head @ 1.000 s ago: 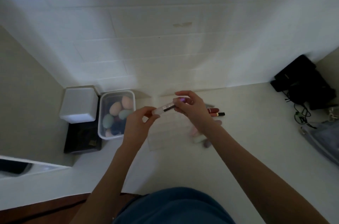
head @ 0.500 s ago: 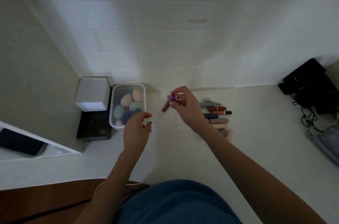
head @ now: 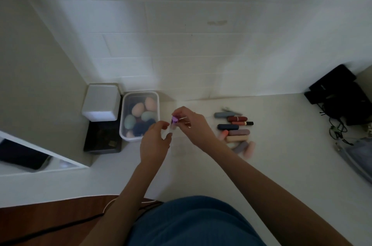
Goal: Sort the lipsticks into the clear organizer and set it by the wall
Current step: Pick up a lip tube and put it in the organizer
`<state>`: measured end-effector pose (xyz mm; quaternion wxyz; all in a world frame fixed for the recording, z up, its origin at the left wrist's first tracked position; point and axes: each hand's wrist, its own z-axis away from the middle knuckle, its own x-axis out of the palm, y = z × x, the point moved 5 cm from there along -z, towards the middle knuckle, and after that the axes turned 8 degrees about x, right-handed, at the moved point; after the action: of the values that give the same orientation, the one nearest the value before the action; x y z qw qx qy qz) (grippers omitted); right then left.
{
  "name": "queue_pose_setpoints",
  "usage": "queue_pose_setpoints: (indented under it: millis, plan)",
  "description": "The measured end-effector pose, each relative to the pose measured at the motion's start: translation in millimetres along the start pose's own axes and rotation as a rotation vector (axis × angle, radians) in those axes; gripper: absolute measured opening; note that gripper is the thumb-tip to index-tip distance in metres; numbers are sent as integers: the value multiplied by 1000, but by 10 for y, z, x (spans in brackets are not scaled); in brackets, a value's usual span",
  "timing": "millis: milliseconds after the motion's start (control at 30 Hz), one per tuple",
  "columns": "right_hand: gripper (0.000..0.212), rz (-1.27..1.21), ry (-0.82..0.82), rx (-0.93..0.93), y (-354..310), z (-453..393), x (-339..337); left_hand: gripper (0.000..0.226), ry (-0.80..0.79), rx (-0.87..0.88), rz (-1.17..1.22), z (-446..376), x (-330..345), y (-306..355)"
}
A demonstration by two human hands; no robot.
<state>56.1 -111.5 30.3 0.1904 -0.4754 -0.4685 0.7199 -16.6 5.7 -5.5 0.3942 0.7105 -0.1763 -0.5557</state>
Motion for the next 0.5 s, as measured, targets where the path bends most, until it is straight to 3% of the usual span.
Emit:
queue_pose_setpoints:
  millis: [167, 333, 500]
  plan:
    - [35, 75, 30, -2, 104, 62, -91, 32, -9, 1, 19, -72, 42, 32]
    - [30, 111, 256, 106, 447, 148, -617, 28, 29, 18, 34, -154, 57, 61]
    - [24, 616, 437, 348, 899, 136, -1171, 22, 93, 20, 81, -169, 58, 130]
